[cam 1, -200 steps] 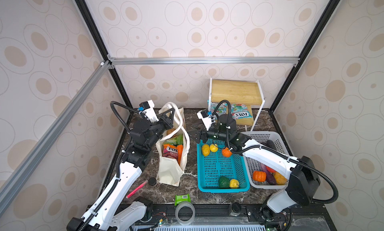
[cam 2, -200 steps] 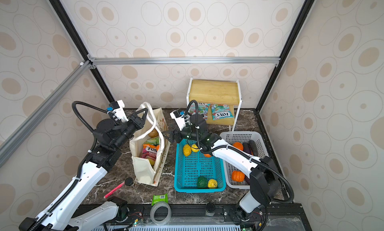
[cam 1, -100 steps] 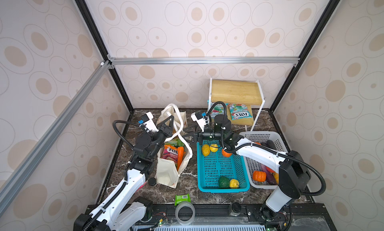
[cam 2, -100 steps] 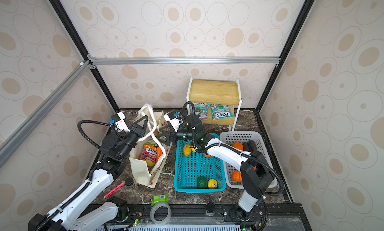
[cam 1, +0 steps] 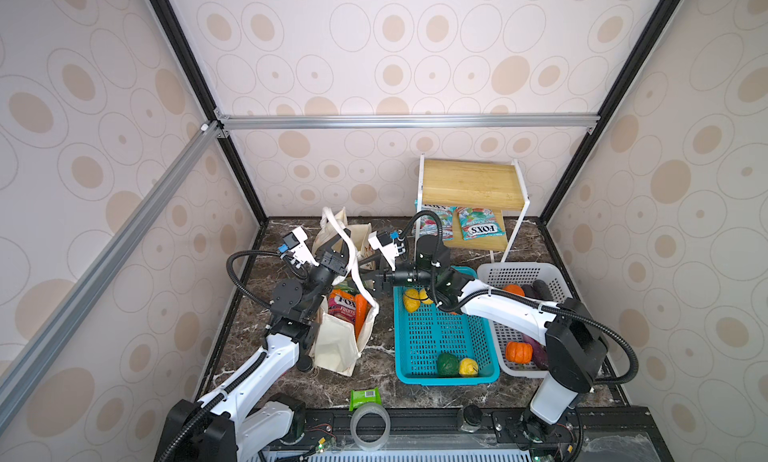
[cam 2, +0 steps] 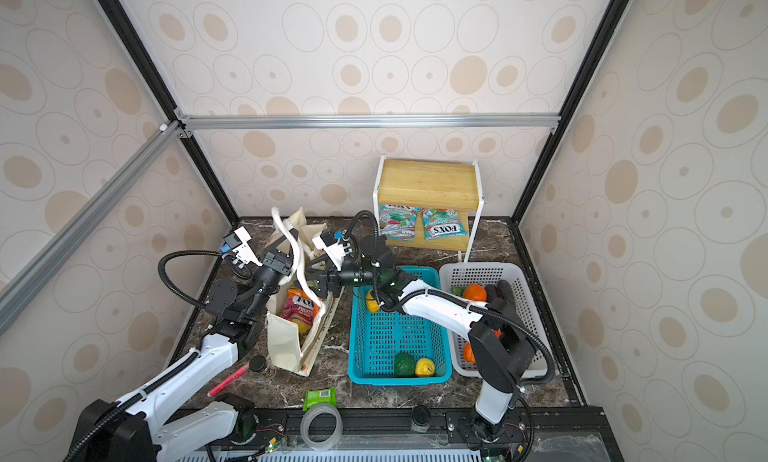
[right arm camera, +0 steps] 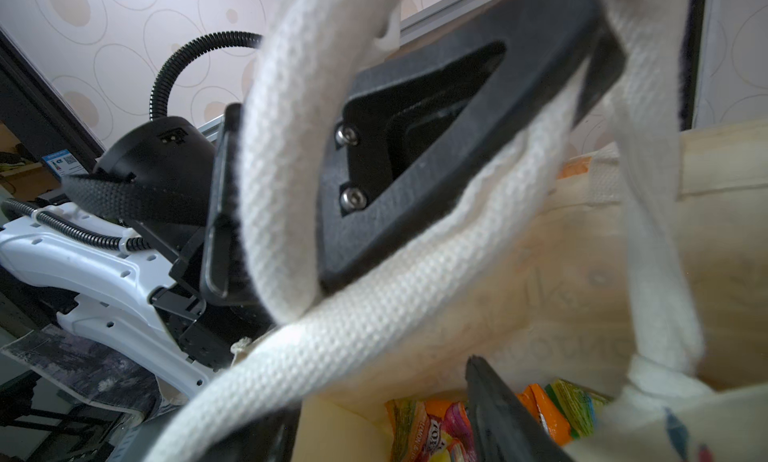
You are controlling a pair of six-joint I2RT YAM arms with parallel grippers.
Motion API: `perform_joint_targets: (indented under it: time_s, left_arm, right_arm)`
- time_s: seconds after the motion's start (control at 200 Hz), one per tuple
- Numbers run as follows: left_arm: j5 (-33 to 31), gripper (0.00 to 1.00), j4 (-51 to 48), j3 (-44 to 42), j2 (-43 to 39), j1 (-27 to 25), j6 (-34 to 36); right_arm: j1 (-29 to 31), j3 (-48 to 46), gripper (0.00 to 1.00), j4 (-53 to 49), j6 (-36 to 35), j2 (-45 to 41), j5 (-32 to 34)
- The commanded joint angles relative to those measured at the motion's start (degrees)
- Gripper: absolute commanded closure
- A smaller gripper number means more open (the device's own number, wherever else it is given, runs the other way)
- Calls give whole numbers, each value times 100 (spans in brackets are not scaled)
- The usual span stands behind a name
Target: Place the food into the grocery bag and tie it
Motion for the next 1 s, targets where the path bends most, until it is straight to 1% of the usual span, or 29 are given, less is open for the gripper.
perform_joint_targets:
  time_s: [0.0,0.09,0.23,0.36,0.53,0.65,0.73,0.775,0.875,0.92,0.965,0.995]
  left_arm:
    - [74,100,258,25,0,-5,-52]
    - [34,100,340,-70,-9,-13,-66]
    - [-5,100,387,-142,-35,-13,-75]
    - [-29,100,326,-131,-57,-13,19]
    - [-23,100,479,-204,-53,-11,-109]
    - [-44,100,567,-270,-85,-13,-224]
    - [-74,100,527,-259,-151,-13,-233]
    - [-98,100,375,-217,-204,-13,-193]
    - [-178,100,115,-203,-363,-13,-119]
    - [-278,100,-176,-168,-455,-13,-114]
    - [-402,100,-617,-77,-564,2,-89]
    - [-469,100,-808,-40,-652,12,-33]
  right_arm:
    - [127,194,37,671,161,100,54]
    - [185,237,38,850,212,165,276]
    - [240,307,44,1155,435,259,367]
    - [292,224,45,1430,579,286,426]
    - [428,247,45,1366,433,227,637]
    - [437,386,49,1558,626,321,664]
    - [437,385,56,1606,673,342,736]
    - [439,297,61,1632,648,306,825]
    - [437,47,84,1642,544,147,1073]
    - [437,-57,94,1584,518,73,1223]
    - [434,-150,99,1462,492,0,1453]
    - [423,-205,100,1343,470,-61,1634]
